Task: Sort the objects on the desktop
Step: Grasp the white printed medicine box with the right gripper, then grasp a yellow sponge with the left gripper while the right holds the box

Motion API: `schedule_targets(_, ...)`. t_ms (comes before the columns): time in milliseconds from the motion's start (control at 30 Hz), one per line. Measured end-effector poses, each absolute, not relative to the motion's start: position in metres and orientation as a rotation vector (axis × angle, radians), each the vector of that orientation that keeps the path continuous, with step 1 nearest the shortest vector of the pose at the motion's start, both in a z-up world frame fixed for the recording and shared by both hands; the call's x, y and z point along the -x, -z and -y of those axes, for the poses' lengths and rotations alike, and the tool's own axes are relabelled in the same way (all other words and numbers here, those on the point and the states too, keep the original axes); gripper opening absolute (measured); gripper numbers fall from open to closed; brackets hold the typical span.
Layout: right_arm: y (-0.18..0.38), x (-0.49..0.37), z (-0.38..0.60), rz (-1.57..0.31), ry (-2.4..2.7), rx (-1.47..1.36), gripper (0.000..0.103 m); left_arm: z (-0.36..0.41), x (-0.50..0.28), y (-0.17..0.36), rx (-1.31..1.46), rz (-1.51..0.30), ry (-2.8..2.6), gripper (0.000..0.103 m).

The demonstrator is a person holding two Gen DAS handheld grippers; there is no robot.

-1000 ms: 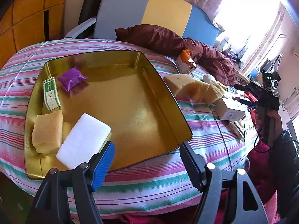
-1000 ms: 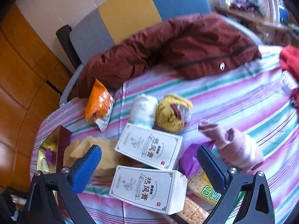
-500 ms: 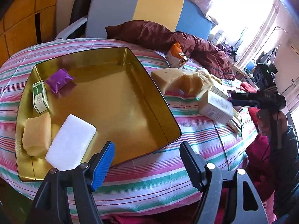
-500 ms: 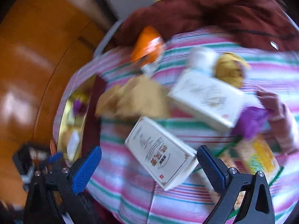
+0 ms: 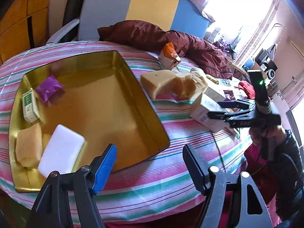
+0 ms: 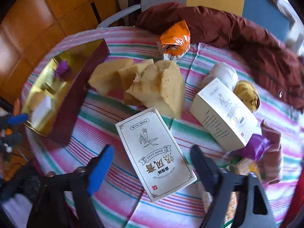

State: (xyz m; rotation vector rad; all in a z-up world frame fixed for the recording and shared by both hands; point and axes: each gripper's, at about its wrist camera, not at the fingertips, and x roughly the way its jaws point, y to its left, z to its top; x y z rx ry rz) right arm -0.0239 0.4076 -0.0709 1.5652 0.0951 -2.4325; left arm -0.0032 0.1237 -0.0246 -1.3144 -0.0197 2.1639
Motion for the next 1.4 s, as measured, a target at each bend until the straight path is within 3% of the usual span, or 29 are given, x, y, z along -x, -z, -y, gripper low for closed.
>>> schedule_targets(133,0.077,0.025,-0.405,-0.168,2.417,-1.593,0.071,-0.141,0.01,0.02,1.299,-0.01,-2.143,0.073)
schedule_targets(200,0.077,0.025,-0.404,-0.195,2.424,-1.593,0.057,-0.152,0.013,0.016,1.276,-0.075,-2.144,0.073)
schedule_targets(267,0.077,0.026,-0.406,-0.208,2.433,-1.609,0.053,-0.164,0.019,0.012,1.245,-0.157,-2.141,0.072)
schedule_targets(500,0.078,0.022,-0.394,-0.277,2.395,-1.588,0.052,-0.205,0.052,0.001,1.077,-0.463,-2.119,0.071)
schedule_targets(733,0.079,0.022,-0.398,-0.241,2.384,-1.605,0.052,-0.239,0.088,0.018,1.088,-0.639,-2.06,0.073)
schedule_targets(1267,0.09,0.032,-0.403,-0.163,2.357,-1.669,0.052,-0.287,0.136,0.066,1.153,-0.804,-1.879,0.072)
schedule_targets(1300,0.092,0.033,-0.403,-0.163,2.355,-1.669,0.052,-0.289,0.138,0.069,1.162,-0.797,-1.875,0.07)
schedule_targets(1367,0.092,0.033,-0.403,-0.172,2.356,-1.669,0.052,-0.289,0.143,0.073,1.193,-0.761,-1.857,0.055)
schedule_targets(1400,0.092,0.033,-0.402,-0.187,2.363,-1.666,0.052,-0.288,0.143,0.074,1.202,-0.735,-1.861,0.053)
